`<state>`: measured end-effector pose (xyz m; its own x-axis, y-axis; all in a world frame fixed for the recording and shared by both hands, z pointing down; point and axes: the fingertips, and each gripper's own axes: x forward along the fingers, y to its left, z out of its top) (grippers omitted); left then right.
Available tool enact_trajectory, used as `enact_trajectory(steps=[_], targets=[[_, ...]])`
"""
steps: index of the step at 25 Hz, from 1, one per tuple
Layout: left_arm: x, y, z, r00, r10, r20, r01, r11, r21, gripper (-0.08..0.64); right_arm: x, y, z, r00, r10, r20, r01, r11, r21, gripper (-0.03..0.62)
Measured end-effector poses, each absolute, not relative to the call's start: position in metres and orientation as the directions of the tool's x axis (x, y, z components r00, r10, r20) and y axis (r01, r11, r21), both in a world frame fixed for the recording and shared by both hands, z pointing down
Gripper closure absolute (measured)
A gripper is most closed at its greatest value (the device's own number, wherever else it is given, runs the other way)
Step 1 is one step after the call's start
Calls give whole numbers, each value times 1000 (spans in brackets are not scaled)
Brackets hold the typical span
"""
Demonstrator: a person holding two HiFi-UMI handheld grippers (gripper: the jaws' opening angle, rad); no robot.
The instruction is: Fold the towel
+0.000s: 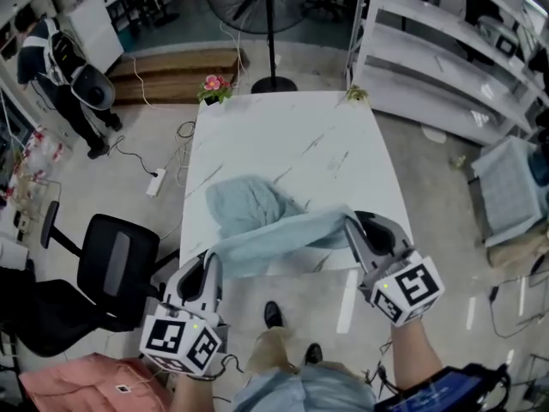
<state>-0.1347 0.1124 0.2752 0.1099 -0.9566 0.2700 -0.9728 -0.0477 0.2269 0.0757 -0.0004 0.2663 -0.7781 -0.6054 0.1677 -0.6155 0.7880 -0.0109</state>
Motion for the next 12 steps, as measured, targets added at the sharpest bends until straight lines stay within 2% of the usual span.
enact_trajectory(steps=[12], targets=[[-61, 225, 322, 53, -949, 312, -981, 9, 195, 537, 146, 105, 324, -805, -549, 225, -559, 829, 22, 541]])
